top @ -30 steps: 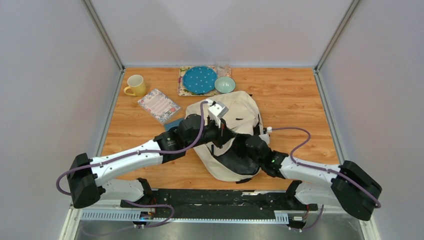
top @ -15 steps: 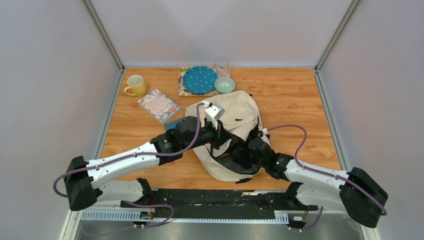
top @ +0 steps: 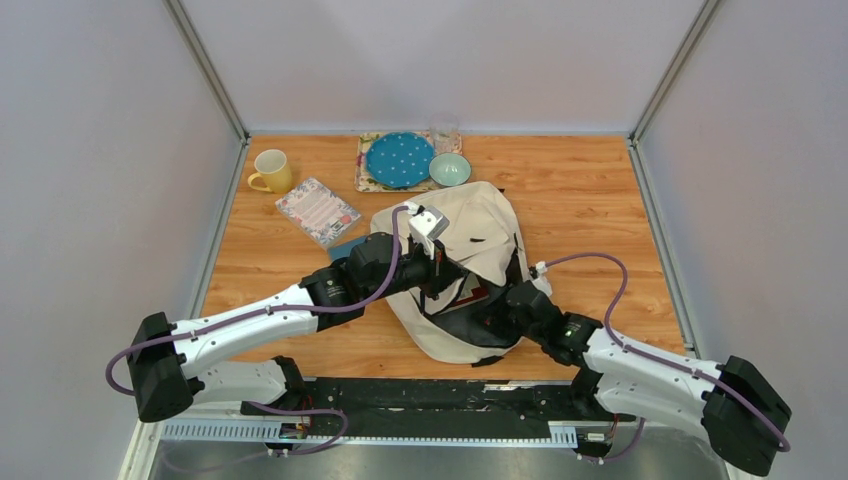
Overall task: Pack the student bag
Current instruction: Place the book in the student bag.
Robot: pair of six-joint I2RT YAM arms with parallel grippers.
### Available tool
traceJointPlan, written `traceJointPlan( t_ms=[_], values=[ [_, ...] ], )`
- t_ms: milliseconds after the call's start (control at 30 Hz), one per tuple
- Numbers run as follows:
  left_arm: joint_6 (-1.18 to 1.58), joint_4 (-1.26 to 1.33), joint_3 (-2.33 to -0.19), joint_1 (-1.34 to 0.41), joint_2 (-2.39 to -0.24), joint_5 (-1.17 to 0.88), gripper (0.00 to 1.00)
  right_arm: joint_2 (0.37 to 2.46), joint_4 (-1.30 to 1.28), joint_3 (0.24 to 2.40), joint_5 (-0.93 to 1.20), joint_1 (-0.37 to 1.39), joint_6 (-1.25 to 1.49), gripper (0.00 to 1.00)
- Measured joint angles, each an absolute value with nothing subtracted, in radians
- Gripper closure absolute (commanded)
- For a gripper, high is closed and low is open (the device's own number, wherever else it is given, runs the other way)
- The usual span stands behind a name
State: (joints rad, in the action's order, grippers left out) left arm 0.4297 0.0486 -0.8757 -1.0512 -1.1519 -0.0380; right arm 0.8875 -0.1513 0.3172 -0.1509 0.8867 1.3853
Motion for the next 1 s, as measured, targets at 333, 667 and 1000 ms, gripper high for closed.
traceJointPlan(
  t_ms=[333, 667, 1000],
  values=[
    [0.434, 0.046, -0.876, -1.051, -1.152, -0.045, 1.00, 1.064, -0.129, 0.364, -0.184, 0.884, 1.327, 0.98],
    [0.449, 0.052, -0.874, -1.050, -1.152, -0.043, 1.00, 1.281, 0.060, 0.544, -0.239, 0.829, 1.250, 0.96],
    [0.458, 0.060, -0.855, -1.048, -1.152, -0.051, 1.00, 1.132, 0.072, 0.438, -0.166, 0.815, 1.205, 0.77]
  ],
)
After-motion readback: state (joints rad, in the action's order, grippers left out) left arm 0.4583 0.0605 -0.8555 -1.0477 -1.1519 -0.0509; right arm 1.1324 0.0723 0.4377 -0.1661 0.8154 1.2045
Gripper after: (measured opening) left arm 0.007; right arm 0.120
